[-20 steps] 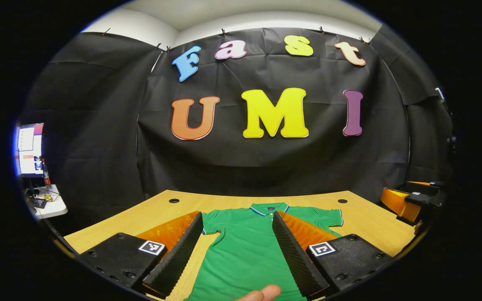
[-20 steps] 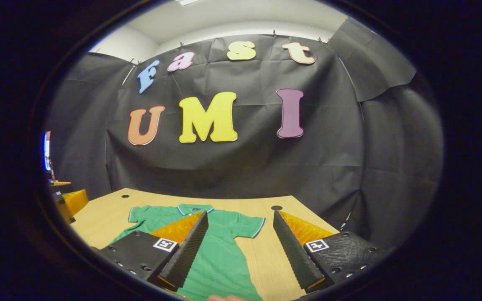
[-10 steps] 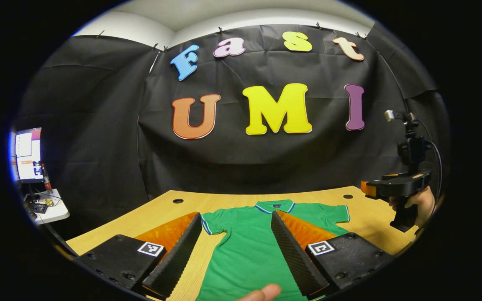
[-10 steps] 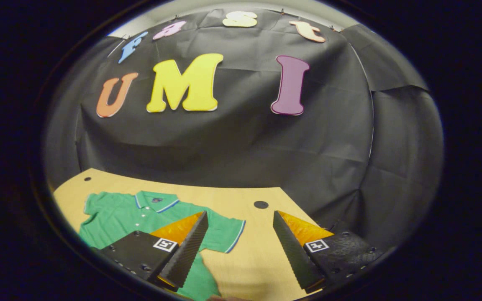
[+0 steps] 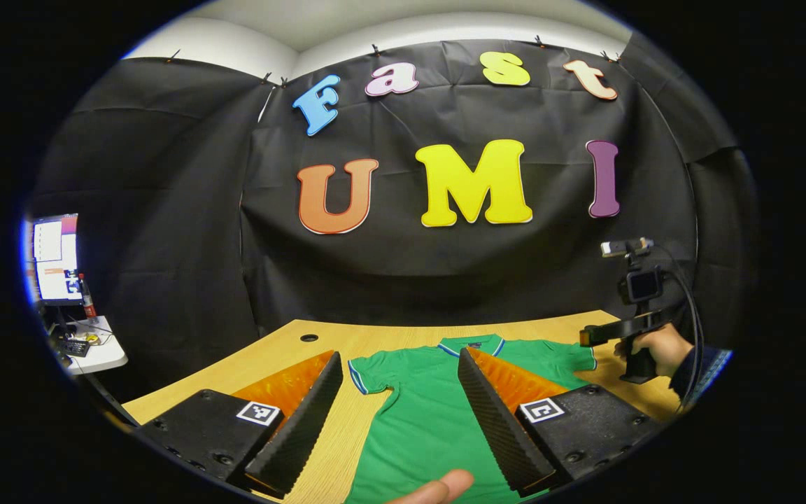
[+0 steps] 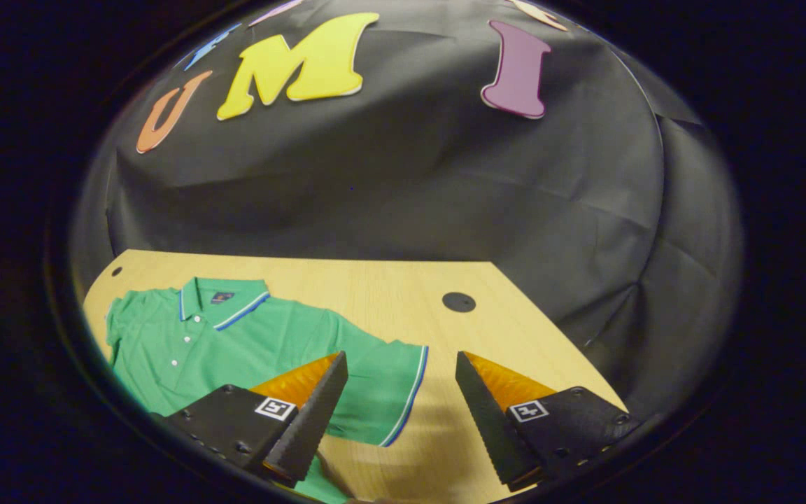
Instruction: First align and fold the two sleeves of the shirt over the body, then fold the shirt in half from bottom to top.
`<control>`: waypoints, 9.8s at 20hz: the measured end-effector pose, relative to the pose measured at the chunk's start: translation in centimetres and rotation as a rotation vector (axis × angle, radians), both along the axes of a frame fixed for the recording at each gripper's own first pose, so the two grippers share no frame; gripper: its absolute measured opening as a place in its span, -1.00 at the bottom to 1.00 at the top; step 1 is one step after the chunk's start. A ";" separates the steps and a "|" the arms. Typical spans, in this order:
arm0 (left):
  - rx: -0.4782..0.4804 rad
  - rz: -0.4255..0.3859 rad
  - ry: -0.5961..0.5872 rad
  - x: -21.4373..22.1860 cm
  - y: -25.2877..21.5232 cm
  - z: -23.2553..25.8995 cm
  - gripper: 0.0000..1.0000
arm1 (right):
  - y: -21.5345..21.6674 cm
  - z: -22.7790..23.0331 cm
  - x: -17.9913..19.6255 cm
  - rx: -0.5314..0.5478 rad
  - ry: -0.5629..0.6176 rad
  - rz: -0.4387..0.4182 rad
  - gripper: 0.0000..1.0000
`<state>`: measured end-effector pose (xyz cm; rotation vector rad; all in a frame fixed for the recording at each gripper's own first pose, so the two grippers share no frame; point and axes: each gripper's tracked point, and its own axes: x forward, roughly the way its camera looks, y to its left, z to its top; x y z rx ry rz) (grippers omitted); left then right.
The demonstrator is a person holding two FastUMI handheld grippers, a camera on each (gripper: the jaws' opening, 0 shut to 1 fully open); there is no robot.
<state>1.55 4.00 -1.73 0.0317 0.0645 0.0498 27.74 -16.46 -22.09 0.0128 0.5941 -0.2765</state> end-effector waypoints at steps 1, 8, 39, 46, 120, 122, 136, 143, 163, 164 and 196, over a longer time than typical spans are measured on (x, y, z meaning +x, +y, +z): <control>0.006 0.010 -0.007 0.0 0.6 0.2 1.00 | -0.2 -0.7 0.3 -0.008 0.008 -0.003 0.89; 0.008 0.102 -0.015 0.4 4.7 0.5 1.00 | -1.5 -5.6 0.4 0.052 0.131 -0.063 0.79; -0.015 0.149 0.026 0.9 6.2 -0.4 1.00 | 12.0 1.9 3.6 0.026 -0.016 0.154 -0.96; -0.005 0.128 0.023 1.1 5.1 -0.5 1.00 | 15.2 3.0 2.7 0.065 -0.028 0.228 0.38; -0.065 0.241 0.595 27.1 11.5 -22.3 -0.82 | 5.3 11.6 -31.3 0.159 -0.491 0.354 0.92; -0.057 0.228 0.591 27.2 11.1 -21.5 -0.84 | 5.2 11.5 -31.1 0.166 -0.494 0.353 0.92; 0.030 0.125 0.540 28.4 3.3 -16.4 -0.84 | 4.8 10.8 -31.1 0.142 -0.485 0.339 0.92; 0.076 0.046 0.501 29.0 -2.2 -15.8 -0.80 | 3.4 9.5 -31.2 0.167 -0.454 0.295 0.92; 0.017 -0.077 0.224 21.5 -8.2 -3.3 1.00 | 3.8 7.5 -31.0 0.141 -0.345 0.293 0.92; 0.017 -0.080 0.198 20.3 -7.9 -2.3 1.00 | 3.7 7.9 -31.2 0.123 -0.348 0.287 0.92; -0.013 -0.008 0.002 -4.5 4.3 -7.9 1.00 | 6.8 10.8 -32.9 0.062 -0.436 0.267 0.92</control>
